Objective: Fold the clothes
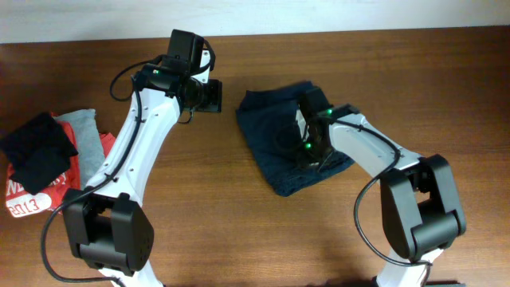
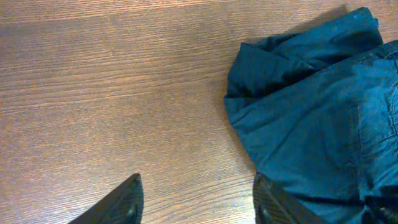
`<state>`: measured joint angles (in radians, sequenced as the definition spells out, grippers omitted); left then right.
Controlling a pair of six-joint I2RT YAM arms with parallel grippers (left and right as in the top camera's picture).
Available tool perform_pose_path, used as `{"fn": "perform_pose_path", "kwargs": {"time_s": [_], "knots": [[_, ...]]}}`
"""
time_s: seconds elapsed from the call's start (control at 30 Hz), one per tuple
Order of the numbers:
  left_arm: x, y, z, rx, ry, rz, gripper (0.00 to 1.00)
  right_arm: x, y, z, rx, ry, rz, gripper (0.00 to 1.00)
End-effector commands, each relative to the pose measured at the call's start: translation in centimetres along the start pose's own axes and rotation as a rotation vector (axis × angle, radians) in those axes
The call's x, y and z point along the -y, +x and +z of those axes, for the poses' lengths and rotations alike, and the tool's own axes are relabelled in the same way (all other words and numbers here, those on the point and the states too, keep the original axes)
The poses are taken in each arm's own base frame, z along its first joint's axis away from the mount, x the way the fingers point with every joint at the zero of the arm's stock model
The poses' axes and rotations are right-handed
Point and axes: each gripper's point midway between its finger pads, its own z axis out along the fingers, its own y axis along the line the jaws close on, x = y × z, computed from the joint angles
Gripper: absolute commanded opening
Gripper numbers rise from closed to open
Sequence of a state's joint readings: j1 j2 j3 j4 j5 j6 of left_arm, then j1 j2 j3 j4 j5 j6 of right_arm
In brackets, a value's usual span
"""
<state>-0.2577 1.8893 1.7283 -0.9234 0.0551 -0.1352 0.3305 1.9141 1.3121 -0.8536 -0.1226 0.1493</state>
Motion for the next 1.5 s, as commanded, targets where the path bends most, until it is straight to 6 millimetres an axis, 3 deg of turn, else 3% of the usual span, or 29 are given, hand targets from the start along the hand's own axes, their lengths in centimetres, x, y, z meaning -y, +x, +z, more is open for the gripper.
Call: {"fn": "perform_pose_path", "kwargs": {"time_s": [0.0,0.1,0.23,0.4,0.6,0.7,0.83,1.13,1.33,1.47], "knots": [[0.3,-0.8,-0.4,0.023,0.011,0.012,0.60,-0.2,-3.8,-5.3,0.178,0.025,-0.030,0.33],[0.3,-0.8,-0.4,0.023,0.012,0.012,0.64,-0.5,-6.2,-7.1,0.273,0.029,-0.062,0.45],[0.3,-0.7,-0.4,0.021,0.012,0.012,0.65,0.1,-8.7,-6.9,0.362,0.074,-0.066,0.47],[0.3,-0.5,-0.4,0.012,0.011,0.012,0.66,0.4,-10.2,-4.0,0.366,0.080,-0.064,0.47],[0.3,-0.1,-0.4,-0.003,0.009,0.011,0.66,0.9,-10.0,0.5,0.298,0.085,-0.058,0.51],[0.2,0.0,-0.4,-0.009,0.008,0.010,0.66,0.4,-9.3,2.3,0.248,0.048,-0.072,0.57],[0.2,0.2,-0.4,-0.017,0.006,0.010,0.66,-2.4,-7.4,3.4,0.168,-0.094,-0.233,0.60],[-0.9,0.1,-0.4,-0.010,-0.055,0.022,0.75,-6.3,0.0,4.3,-0.085,-0.101,-0.573,0.67],[-1.1,0.0,-0.4,-0.006,-0.062,0.025,0.79,-8.7,3.8,4.2,-0.200,-0.092,-0.688,0.66],[-1.8,-0.1,-0.5,-0.007,-0.068,0.024,0.79,-8.7,4.4,3.5,-0.213,0.012,-0.725,0.58]]}}
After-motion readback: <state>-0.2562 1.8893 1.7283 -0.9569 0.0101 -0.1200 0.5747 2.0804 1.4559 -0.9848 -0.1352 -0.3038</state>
